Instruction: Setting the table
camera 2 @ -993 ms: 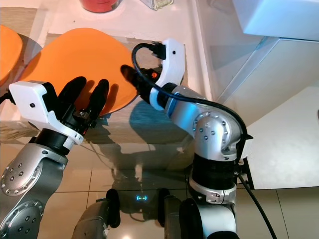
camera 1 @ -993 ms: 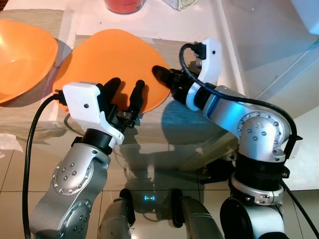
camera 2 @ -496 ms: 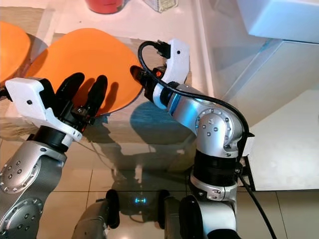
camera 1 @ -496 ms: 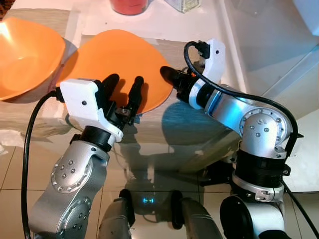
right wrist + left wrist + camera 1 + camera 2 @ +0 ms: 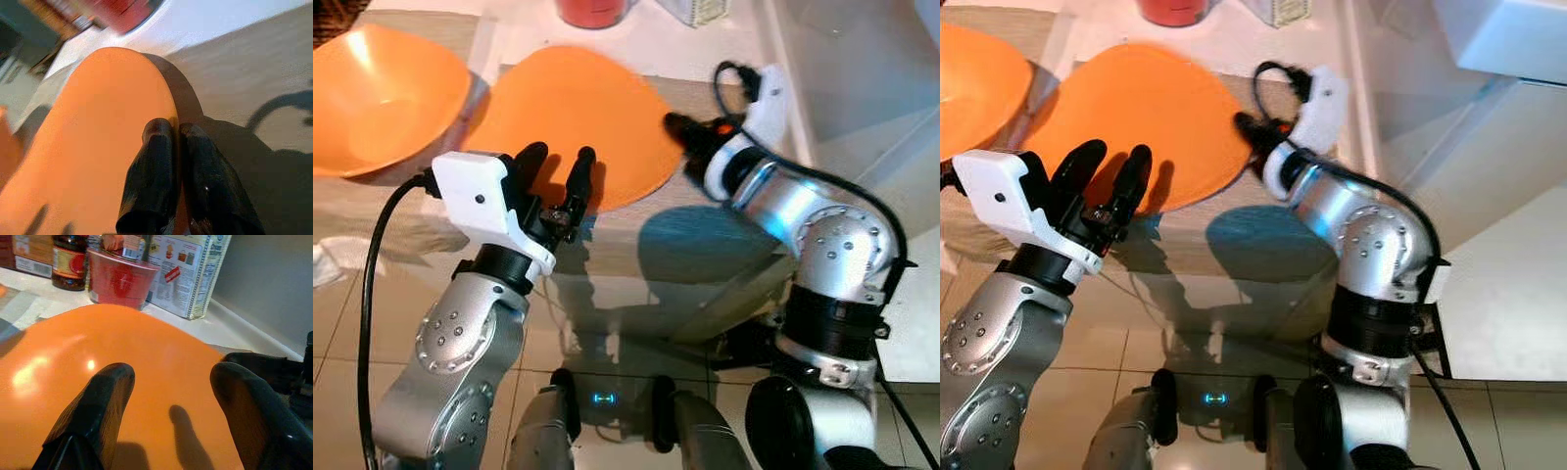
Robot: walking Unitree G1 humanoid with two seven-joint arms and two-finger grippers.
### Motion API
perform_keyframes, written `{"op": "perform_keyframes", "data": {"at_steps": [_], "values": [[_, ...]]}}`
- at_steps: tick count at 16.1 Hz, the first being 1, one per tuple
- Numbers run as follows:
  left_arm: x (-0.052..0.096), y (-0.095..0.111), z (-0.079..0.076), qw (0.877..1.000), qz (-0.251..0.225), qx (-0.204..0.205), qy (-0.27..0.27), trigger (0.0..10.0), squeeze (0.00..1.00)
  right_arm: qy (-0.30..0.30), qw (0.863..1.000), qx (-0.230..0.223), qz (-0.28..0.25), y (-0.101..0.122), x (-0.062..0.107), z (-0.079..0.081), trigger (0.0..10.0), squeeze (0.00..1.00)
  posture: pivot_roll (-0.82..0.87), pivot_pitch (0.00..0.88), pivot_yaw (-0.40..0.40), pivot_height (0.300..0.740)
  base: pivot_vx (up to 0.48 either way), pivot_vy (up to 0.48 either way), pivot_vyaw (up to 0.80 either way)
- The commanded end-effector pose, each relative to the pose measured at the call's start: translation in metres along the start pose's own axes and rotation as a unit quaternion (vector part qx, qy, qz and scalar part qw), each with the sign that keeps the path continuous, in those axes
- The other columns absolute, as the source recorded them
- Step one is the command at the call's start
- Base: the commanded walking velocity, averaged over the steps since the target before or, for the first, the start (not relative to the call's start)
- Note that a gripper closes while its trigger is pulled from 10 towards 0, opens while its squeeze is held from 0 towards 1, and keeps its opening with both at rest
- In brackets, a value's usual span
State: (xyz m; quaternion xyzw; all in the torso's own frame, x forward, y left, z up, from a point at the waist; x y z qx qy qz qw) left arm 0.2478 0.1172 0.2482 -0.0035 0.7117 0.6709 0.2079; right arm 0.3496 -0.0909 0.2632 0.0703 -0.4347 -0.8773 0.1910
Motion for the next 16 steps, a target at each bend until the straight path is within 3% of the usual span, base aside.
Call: {"op": "perform_keyframes", "data": {"at_steps": [1, 4, 6, 10, 11, 12, 13, 16], "values": [[-0.001, 0.002, 0.000, 1.000, -0.006, 0.002, -0.004, 10.0, 0.00, -0.034, 0.999, 0.003, -0.035, 0.014, 0.004, -0.011, 0.0, 0.00, -0.09, 0.307, -0.058, 0.740, 0.000, 0.000, 0.00], [-0.003, 0.001, 0.000, 1.000, -0.007, 0.002, -0.007, 10.0, 0.00, -0.035, 0.998, 0.006, -0.049, 0.018, 0.006, -0.013, 0.0, 0.00, -0.09, 0.294, -0.053, 0.740, 0.000, 0.000, 0.00], [-0.006, 0.001, 0.002, 1.000, -0.012, 0.001, -0.009, 10.0, 0.00, -0.005, 0.997, 0.015, -0.078, 0.025, 0.010, -0.006, 0.0, 0.00, -0.09, 0.282, -0.052, 0.740, 0.000, 0.000, 0.00], [-0.009, 0.004, 0.003, 1.000, -0.022, 0.005, -0.009, 10.0, 0.00, 0.119, 0.983, -0.007, -0.142, 0.035, 0.025, 0.017, 0.0, 0.00, -0.09, 0.277, -0.055, 0.740, 0.000, 0.000, 0.00], [-0.010, 0.004, 0.003, 1.000, -0.023, 0.007, -0.009, 10.0, 0.00, 0.128, 0.979, -0.013, -0.156, 0.036, 0.029, 0.015, 1.3, 0.00, -0.09, 0.277, -0.054, 0.740, 0.000, 0.000, 0.00], [-0.009, 0.004, 0.002, 1.000, -0.023, 0.008, -0.010, 10.0, 0.00, 0.129, 0.978, -0.019, -0.161, 0.036, 0.030, 0.013, 5.1, 0.00, -0.09, 0.278, -0.055, 0.740, 0.000, 0.000, 0.00], [-0.009, 0.004, 0.002, 1.000, -0.023, 0.008, -0.010, 10.0, 0.00, 0.130, 0.977, -0.027, -0.168, 0.036, 0.031, 0.010, 10.0, 0.00, -0.09, 0.276, -0.056, 0.740, 0.000, 0.000, 0.00], [-0.010, 0.006, 0.002, 1.000, -0.027, 0.010, -0.008, 10.0, 0.00, 0.160, 0.963, -0.094, -0.195, 0.042, 0.033, 0.009, 10.0, 0.00, -0.09, 0.274, -0.057, 0.740, 0.000, 0.000, 0.00]]}}
Point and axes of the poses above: a point about 5 cm out from each wrist's last joint towards the gripper, its own x axis pointing back from the gripper into the wrist, its own y axis along the axis of the wrist's last joint, z = x × y, the point moved 2 cm from there along -x, pointing out of the wrist towards the gripper, and after that the axes turned 5 degrees about -x, right-handed, at the moved point
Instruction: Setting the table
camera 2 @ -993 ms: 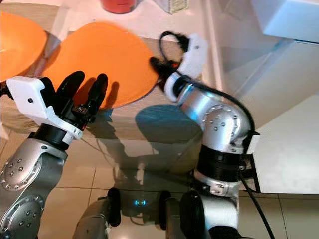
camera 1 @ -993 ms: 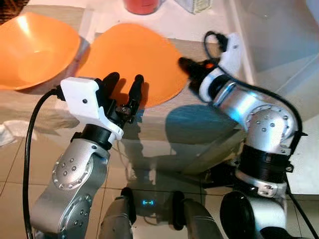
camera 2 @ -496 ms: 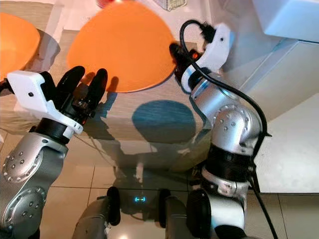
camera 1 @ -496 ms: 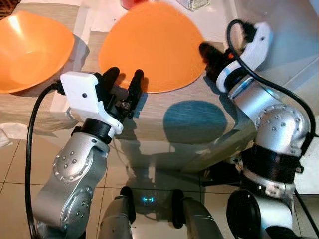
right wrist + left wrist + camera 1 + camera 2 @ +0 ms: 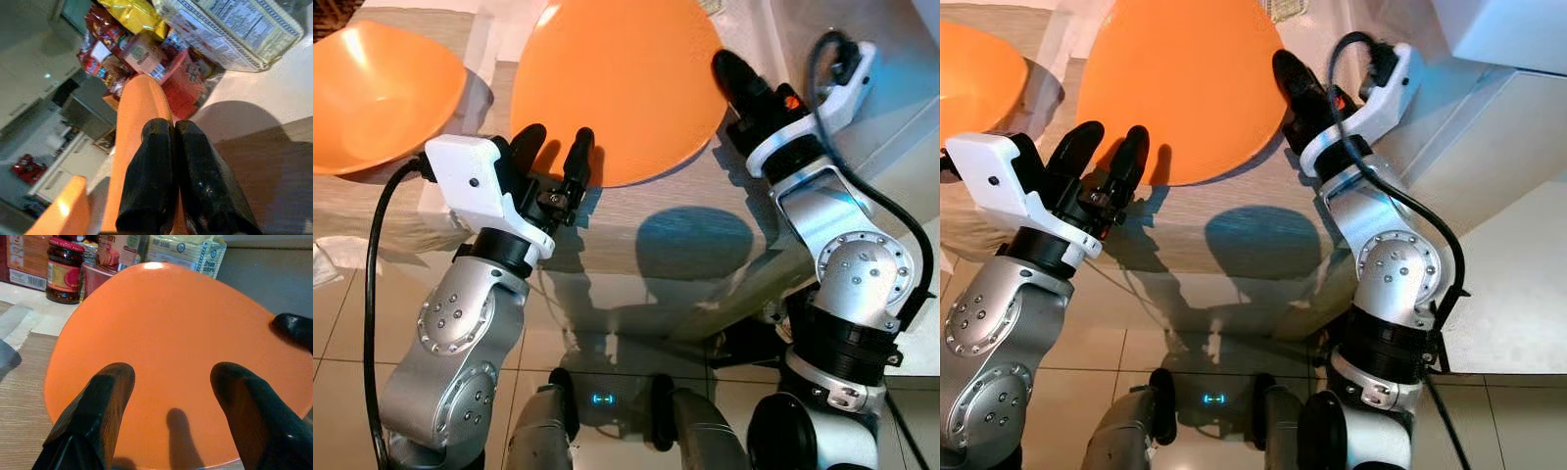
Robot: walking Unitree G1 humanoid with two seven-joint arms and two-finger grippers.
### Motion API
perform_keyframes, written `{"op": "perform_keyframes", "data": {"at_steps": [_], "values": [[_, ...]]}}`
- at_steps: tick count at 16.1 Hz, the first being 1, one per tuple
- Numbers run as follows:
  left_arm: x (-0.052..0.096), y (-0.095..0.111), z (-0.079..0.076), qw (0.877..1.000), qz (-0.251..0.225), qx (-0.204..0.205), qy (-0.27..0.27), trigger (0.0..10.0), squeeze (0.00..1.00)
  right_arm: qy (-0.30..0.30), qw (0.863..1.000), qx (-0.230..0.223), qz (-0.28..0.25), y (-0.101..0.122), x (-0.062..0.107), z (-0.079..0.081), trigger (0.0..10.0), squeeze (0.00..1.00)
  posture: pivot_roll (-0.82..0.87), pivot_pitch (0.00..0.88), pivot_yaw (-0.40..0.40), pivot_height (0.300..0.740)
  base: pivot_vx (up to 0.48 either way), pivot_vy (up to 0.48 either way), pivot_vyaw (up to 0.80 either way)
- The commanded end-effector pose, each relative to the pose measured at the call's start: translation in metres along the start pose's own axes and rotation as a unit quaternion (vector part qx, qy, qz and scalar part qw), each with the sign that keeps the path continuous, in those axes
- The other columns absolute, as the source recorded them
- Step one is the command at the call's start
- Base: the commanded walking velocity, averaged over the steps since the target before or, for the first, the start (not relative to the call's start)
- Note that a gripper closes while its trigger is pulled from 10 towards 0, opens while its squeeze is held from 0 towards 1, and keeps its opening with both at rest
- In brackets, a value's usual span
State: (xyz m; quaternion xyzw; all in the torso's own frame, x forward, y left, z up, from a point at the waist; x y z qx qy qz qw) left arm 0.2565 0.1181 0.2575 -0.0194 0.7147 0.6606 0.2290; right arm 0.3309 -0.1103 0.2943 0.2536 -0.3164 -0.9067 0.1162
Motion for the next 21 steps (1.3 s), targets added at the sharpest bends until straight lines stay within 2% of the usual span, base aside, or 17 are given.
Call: {"op": "perform_keyframes", "data": {"at_steps": [1, 2, 4, 7, 11, 12, 15, 16, 18, 19, 21], "values": [[0.000, -0.001, -0.001, 1.000, 0.001, 0.003, -0.004, 10.0, 0.00, 0.015, 0.999, -0.019, -0.040, 0.013, 0.002, 0.003, 10.0, 0.00, -0.09, 0.274, -0.057, 0.740, 0.000, 0.000, 0.00], [0.000, -0.001, -0.001, 1.000, 0.001, 0.002, -0.005, 10.0, 0.00, 0.038, 0.995, -0.071, -0.053, 0.015, 0.002, 0.008, 10.0, 0.00, -0.09, 0.275, -0.056, 0.740, 0.000, 0.000, 0.00], [0.000, -0.002, -0.001, 1.000, 0.001, 0.009, -0.003, 10.0, 0.00, 0.039, 0.993, -0.096, -0.065, 0.017, 0.003, 0.008, 10.0, 0.00, -0.09, 0.276, -0.058, 0.740, 0.000, 0.000, 0.00], [-0.005, -0.003, 0.001, 0.997, -0.005, 0.071, 0.010, 10.0, 0.00, 0.051, 0.985, -0.147, -0.080, 0.020, 0.003, 0.008, 10.0, 0.00, -0.09, 0.277, -0.058, 0.740, 0.000, 0.000, 0.00], [-0.008, 0.000, 0.002, 0.996, -0.011, 0.084, 0.010, 10.0, 0.00, 0.051, 0.985, -0.147, -0.078, 0.022, 0.005, 0.008, 10.0, 0.00, -0.09, 0.280, -0.056, 0.740, 0.000, 0.000, 0.00], [-0.009, -0.002, 0.001, 0.995, -0.009, 0.098, 0.009, 10.0, 0.00, 0.045, 0.983, -0.155, -0.085, 0.025, 0.006, 0.004, 10.0, 0.00, -0.09, 0.280, -0.056, 0.740, 0.000, 0.000, 0.00], [-0.015, -0.004, -0.001, 0.983, -0.017, 0.184, 0.009, 10.0, 0.00, 0.051, 0.978, -0.170, -0.114, 0.037, 0.009, 0.002, 10.0, 0.00, -0.09, 0.282, -0.052, 0.740, 0.000, 0.000, 0.00], [-0.019, 0.000, -0.001, 0.974, -0.031, 0.226, 0.011, 10.0, 0.00, 0.053, 0.974, -0.177, -0.132, 0.046, 0.009, 0.002, 10.0, 0.00, -0.09, 0.282, -0.049, 0.740, 0.000, 0.000, 0.00], [-0.021, 0.004, 0.002, 0.967, -0.043, 0.249, 0.014, 10.0, 0.00, 0.058, 0.972, -0.181, -0.139, 0.048, 0.009, 0.002, 10.0, 0.00, -0.09, 0.282, -0.047, 0.740, 0.000, 0.000, 0.00], [-0.021, 0.010, 0.007, 0.959, -0.059, 0.276, 0.018, 10.0, 0.00, 0.067, 0.971, -0.183, -0.142, 0.051, 0.009, 0.004, 10.0, 0.00, -0.09, 0.282, -0.045, 0.740, 0.000, 0.000, 0.00], [-0.019, 0.023, 0.018, 0.933, -0.101, 0.344, 0.025, 10.0, 0.00, 0.080, 0.968, -0.190, -0.140, 0.053, 0.009, 0.007, 10.0, 0.00, -0.09, 0.282, -0.046, 0.740, 0.000, 0.000, 0.00]]}}
Point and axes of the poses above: a point about 5 cm out from each wrist's last joint towards the gripper, its own x axis pointing back from the gripper into the wrist, its own y axis along the axis of the wrist's last joint, z = x × y, the point moved 2 cm from there along -x, pointing out of the wrist towards the gripper, and after that the axes turned 5 degrees about -x, right-handed, at the moved point
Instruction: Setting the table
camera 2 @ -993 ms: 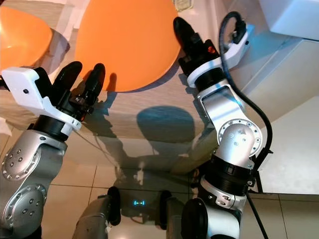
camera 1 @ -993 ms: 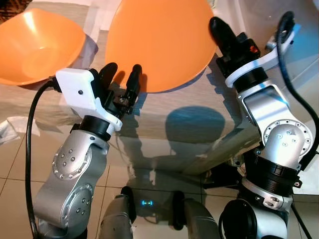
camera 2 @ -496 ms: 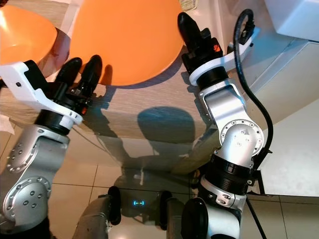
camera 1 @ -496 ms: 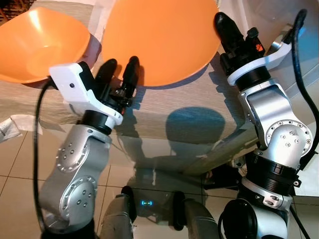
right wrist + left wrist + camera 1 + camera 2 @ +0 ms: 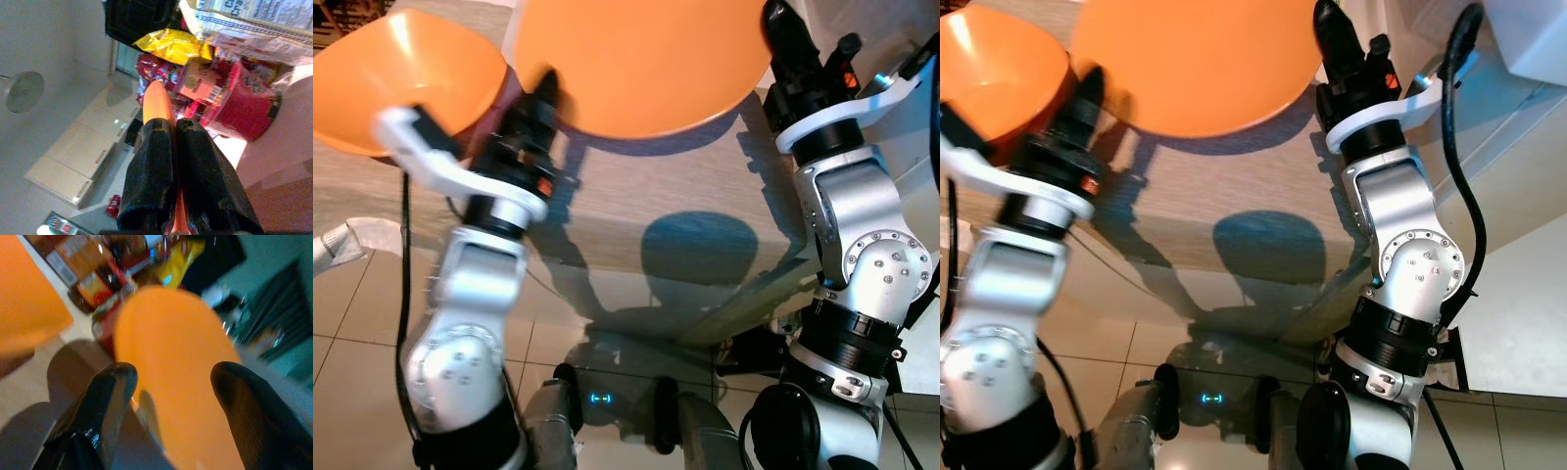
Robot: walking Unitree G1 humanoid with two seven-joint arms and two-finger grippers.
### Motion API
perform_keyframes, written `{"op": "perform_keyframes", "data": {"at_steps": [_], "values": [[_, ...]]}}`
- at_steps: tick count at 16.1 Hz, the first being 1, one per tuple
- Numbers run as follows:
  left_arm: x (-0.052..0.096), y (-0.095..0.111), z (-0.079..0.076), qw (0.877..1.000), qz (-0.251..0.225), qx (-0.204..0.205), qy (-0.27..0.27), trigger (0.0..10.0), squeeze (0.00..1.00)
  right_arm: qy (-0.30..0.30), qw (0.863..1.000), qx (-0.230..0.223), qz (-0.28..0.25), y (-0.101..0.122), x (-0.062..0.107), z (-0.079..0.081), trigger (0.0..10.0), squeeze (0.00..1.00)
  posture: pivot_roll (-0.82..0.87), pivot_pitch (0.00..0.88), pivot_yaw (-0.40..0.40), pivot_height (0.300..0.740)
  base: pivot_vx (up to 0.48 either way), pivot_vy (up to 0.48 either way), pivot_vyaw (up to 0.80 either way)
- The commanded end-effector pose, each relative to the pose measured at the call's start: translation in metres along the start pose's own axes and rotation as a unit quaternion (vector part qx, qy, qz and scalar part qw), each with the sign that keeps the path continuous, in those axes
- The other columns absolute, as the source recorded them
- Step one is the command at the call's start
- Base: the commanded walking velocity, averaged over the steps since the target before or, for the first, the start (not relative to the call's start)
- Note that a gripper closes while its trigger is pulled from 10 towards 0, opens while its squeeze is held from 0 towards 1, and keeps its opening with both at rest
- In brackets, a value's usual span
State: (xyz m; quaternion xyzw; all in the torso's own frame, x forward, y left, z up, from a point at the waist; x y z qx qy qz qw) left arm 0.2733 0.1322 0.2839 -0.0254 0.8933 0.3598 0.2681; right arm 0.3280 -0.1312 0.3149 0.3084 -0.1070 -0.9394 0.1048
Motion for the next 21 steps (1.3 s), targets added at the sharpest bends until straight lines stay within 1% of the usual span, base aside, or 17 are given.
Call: {"op": "perform_keyframes", "data": {"at_steps": [1, 2, 3, 4, 5, 6, 8, 9, 11, 12, 14, 15, 16, 21], "values": [[0.002, 0.007, 0.001, 0.999, -0.018, 0.028, 0.005, 10.0, 0.57, 0.029, 0.998, -0.001, -0.050, 0.022, 0.002, 0.012, 10.0, 0.00, -0.09, 0.283, -0.047, 0.740, 0.000, 0.000, 0.00], [0.007, 0.020, 0.007, 0.996, -0.047, 0.069, 0.013, 10.0, 1.00, 0.033, 0.998, -0.006, -0.051, 0.022, 0.001, 0.014, 10.0, 0.00, -0.08, 0.284, -0.046, 0.740, 0.000, 0.000, 0.00], [0.011, 0.028, 0.013, 0.993, -0.064, 0.096, 0.021, 10.0, 1.00, 0.037, 0.998, -0.009, -0.052, 0.022, 0.001, 0.015, 10.0, 0.00, -0.09, 0.281, -0.045, 0.740, 0.000, 0.000, 0.00], [0.017, 0.033, 0.018, 0.990, -0.070, 0.117, 0.025, 10.0, 1.00, 0.045, 0.997, -0.012, -0.053, 0.022, 0.001, 0.017, 10.0, 0.00, -0.08, 0.273, -0.045, 0.740, 0.000, 0.000, 0.00], [0.022, 0.035, 0.022, 0.988, -0.069, 0.133, 0.026, 10.0, 1.00, 0.055, 0.997, -0.017, -0.053, 0.022, 0.000, 0.019, 10.0, 0.00, -0.08, 0.271, -0.042, 0.740, 0.000, 0.000, 0.00], [0.023, 0.035, 0.021, 0.988, -0.062, 0.138, 0.021, 10.0, 1.00, 0.062, 0.997, -0.020, -0.050, 0.022, 0.000, 0.021, 10.0, 0.00, -0.08, 0.264, -0.043, 0.740, 0.000, 0.000, 0.00], [0.023, 0.034, 0.013, 0.987, -0.051, 0.153, -0.008, 10.0, 1.00, 0.067, 0.996, -0.022, -0.047, 0.022, -0.001, 0.023, 10.0, 0.00, -0.08, 0.265, -0.044, 0.740, 0.000, 0.000, 0.00], [0.022, 0.033, 0.005, 0.984, -0.041, 0.169, -0.028, 10.0, 1.00, 0.070, 0.996, -0.025, -0.040, 0.021, -0.001, 0.025, 10.0, 0.00, -0.08, 0.267, -0.046, 0.740, 0.000, 0.000, 0.00], [0.019, 0.028, -0.007, 0.981, -0.022, 0.185, -0.050, 10.0, 1.00, 0.076, 0.996, -0.029, -0.028, 0.017, -0.001, 0.028, 10.0, 0.00, -0.08, 0.268, -0.047, 0.740, 0.000, 0.000, 0.00], [0.017, 0.025, -0.010, 0.979, -0.014, 0.196, -0.058, 10.0, 1.00, 0.082, 0.996, -0.033, -0.024, 0.016, -0.001, 0.029, 10.0, 0.00, -0.08, 0.267, -0.047, 0.740, 0.000, 0.000, 0.00], [0.015, 0.021, -0.012, 0.977, -0.001, 0.203, -0.063, 10.0, 1.00, 0.093, 0.995, -0.038, -0.020, 0.015, -0.002, 0.032, 10.0, 0.00, -0.08, 0.268, -0.045, 0.740, 0.000, 0.000, 0.00], [0.014, 0.020, -0.012, 0.977, 0.002, 0.205, -0.061, 10.0, 0.00, 0.099, 0.994, -0.039, -0.017, 0.014, -0.002, 0.034, 10.0, 0.00, -0.08, 0.269, -0.045, 0.740, 0.000, 0.000, 0.00], [0.014, 0.020, -0.013, 0.976, 0.001, 0.211, -0.061, 10.0, 0.00, 0.104, 0.994, -0.042, -0.014, 0.013, -0.002, 0.035, 10.0, 0.00, -0.08, 0.268, -0.045, 0.740, 0.000, 0.000, 0.00], [0.014, 0.017, -0.011, 0.976, 0.013, 0.208, -0.058, 10.0, 0.00, 0.112, 0.992, -0.051, -0.003, 0.005, -0.002, 0.042, 10.0, 0.00, -0.08, 0.267, -0.044, 0.740, 0.000, 0.000, 0.00]]}}
Point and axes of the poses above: a point about 5 cm out from each wrist's last joint towards the gripper, its own x axis pointing back from the gripper into the wrist, its own y axis along the axis of the wrist's last joint, z = x × y, the point moved 2 cm from there along -x, pointing out of the wrist towards the gripper, and after that the axes turned 5 degrees about -x, right-handed, at the moved point
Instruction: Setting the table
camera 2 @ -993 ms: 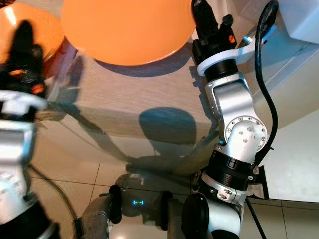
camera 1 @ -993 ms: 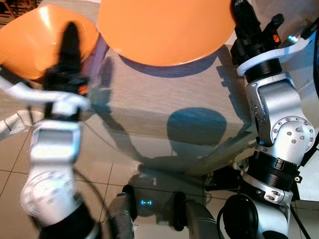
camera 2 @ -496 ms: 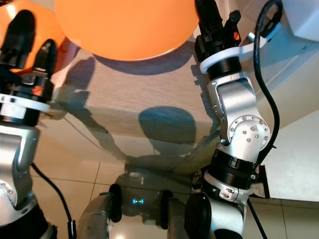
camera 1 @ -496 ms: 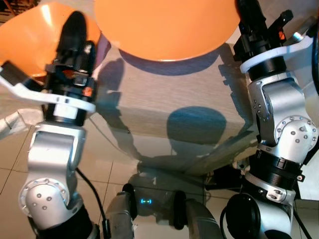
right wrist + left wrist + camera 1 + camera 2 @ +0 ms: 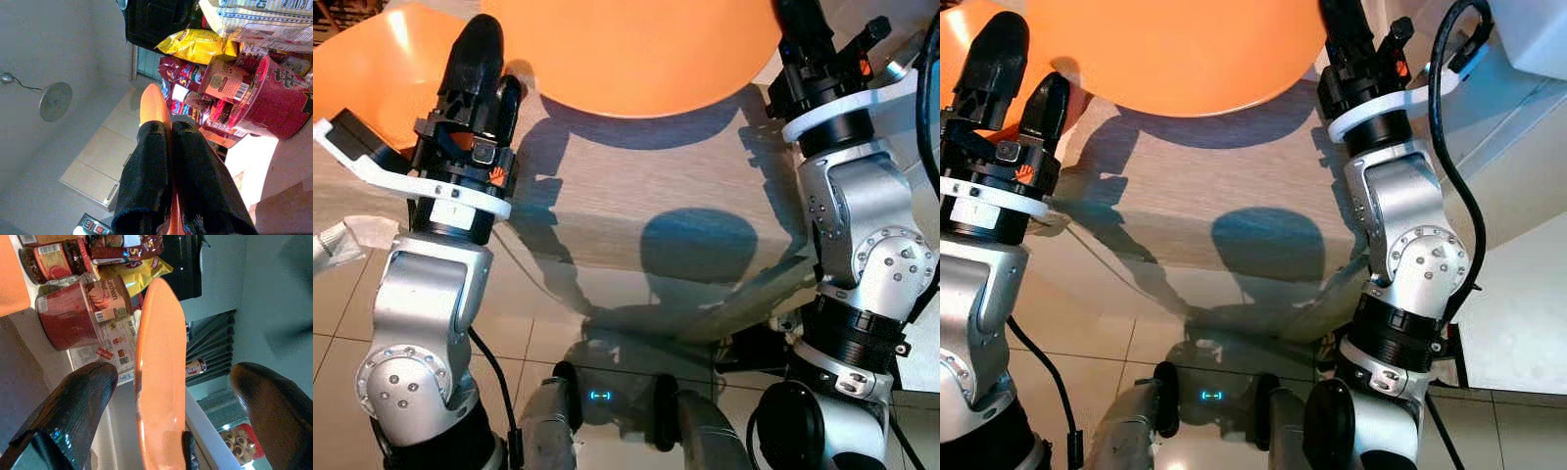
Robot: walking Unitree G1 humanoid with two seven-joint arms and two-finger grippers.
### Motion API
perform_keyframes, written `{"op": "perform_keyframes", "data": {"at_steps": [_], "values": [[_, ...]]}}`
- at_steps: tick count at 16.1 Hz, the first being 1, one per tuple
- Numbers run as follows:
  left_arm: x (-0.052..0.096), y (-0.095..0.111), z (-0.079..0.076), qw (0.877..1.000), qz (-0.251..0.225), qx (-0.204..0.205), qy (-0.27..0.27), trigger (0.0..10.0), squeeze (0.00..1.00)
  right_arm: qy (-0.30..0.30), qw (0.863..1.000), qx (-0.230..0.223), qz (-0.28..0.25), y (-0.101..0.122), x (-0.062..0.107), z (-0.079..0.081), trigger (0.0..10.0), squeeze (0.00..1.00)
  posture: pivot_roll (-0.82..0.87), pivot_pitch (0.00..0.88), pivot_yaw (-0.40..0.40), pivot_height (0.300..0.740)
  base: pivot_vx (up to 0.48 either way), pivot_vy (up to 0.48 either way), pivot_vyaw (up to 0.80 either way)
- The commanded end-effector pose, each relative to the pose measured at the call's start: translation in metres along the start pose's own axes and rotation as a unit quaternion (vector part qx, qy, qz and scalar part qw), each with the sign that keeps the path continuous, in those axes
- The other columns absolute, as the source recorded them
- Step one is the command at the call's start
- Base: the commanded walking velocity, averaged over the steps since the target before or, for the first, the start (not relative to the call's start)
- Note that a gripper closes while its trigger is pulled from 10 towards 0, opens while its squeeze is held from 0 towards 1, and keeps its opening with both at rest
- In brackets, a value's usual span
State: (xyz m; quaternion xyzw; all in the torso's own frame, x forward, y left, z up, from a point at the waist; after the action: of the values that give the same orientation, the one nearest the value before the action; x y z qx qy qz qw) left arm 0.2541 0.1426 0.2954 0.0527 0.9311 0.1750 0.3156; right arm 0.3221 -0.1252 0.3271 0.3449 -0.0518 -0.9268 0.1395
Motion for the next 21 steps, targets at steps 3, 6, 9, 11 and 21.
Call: {"op": "perform_keyframes", "data": {"at_steps": [3, 6, 9, 11, 21], "values": [[0.002, -0.008, 0.005, 1.000, 0.020, -0.009, 0.016, 10.0, 0.00, 0.065, 0.998, 0.007, -0.011, 0.003, -0.001, 0.031, 10.0, 0.00, -0.08, 0.269, -0.044, 0.740, 0.000, 0.000, 0.00], [0.001, -0.008, 0.007, 0.999, 0.018, -0.015, 0.025, 10.0, 0.00, 0.068, 0.998, 0.005, -0.002, 0.000, -0.001, 0.032, 10.0, 0.00, -0.09, 0.270, -0.044, 0.740, 0.000, 0.000, 0.00], [-0.004, -0.006, 0.008, 0.999, 0.003, -0.021, 0.029, 10.0, 0.00, 0.072, 0.997, 0.003, 0.017, -0.005, 0.001, 0.034, 10.0, 0.00, -0.08, 0.273, -0.045, 0.740, 0.000, 0.000, 0.00], [-0.008, 0.006, 0.006, 0.999, -0.034, -0.028, 0.023, 0.0, 0.00, 0.068, 0.997, 0.009, 0.028, -0.008, 0.002, 0.033, 10.0, 0.00, -0.09, 0.272, -0.045, 0.740, 0.000, 0.000, 0.00], [-0.006, 0.000, -0.005, 0.999, -0.010, -0.046, -0.020, 0.0, 0.00, 0.054, 0.997, 0.016, 0.051, -0.018, 0.003, 0.029, 10.0, 0.00, -0.08, 0.266, -0.042, 0.740, 0.000, 0.000, 0.00]]}}
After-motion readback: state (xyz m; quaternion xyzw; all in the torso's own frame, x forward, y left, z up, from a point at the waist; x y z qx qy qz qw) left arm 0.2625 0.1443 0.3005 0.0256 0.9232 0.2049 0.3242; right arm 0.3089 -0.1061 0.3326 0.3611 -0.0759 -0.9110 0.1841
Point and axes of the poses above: a point about 5 cm out from each wrist's last joint towards the gripper, its own x axis pointing back from the gripper into the wrist, its own y axis along the axis of the wrist's last joint, z = x × y, the point moved 2 cm from there along -x, pointing out of the wrist towards the gripper, and after that the axes turned 5 degrees about -x, right-handed, at the moved point
